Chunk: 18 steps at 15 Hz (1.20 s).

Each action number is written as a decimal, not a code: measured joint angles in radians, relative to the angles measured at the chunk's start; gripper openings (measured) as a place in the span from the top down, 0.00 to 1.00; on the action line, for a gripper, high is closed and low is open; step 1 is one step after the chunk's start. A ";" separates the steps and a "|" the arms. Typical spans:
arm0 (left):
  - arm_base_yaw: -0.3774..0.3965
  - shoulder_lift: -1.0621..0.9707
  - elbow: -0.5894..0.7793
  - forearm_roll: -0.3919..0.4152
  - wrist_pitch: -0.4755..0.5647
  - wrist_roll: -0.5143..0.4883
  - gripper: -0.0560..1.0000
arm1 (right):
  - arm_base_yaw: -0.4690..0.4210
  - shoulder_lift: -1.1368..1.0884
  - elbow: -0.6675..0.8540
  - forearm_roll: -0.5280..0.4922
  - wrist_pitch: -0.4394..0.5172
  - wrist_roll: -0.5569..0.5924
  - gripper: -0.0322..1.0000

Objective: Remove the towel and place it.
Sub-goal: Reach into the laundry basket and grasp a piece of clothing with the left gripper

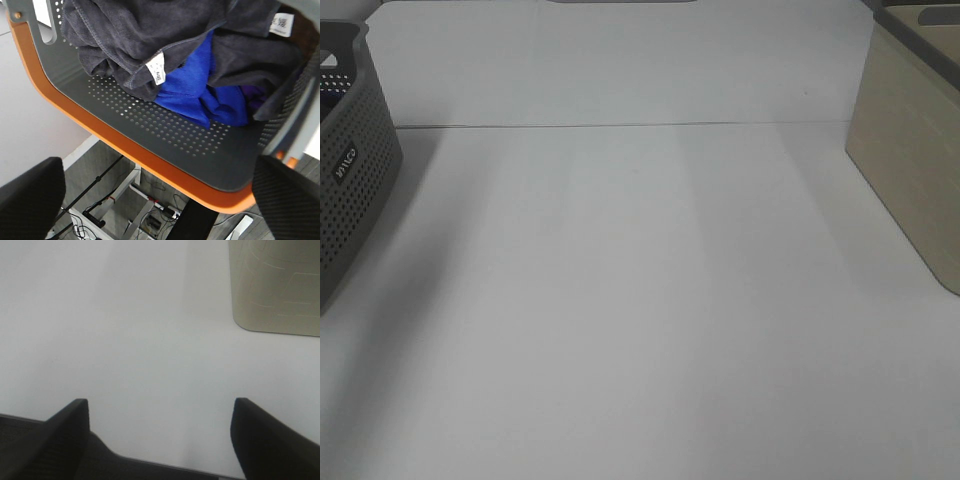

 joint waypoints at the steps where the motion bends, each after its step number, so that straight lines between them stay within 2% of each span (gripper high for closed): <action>1: 0.023 0.069 -0.011 0.023 -0.037 0.011 0.04 | 0.000 0.000 0.000 0.000 0.000 0.000 0.23; 3: 0.082 0.185 -0.032 0.040 -0.104 0.069 0.04 | 0.000 0.000 0.000 0.000 0.000 0.000 0.23; 6: 0.145 0.320 -0.082 0.047 -0.150 0.150 0.05 | 0.000 0.000 0.000 0.000 0.000 0.000 0.23; 11: 0.166 0.500 -0.153 0.049 -0.209 0.253 0.06 | 0.000 0.000 0.000 0.000 0.000 0.000 0.23; 18: 0.251 0.553 -0.167 0.046 -0.233 0.309 0.07 | 0.000 0.000 0.000 0.000 0.000 0.000 0.23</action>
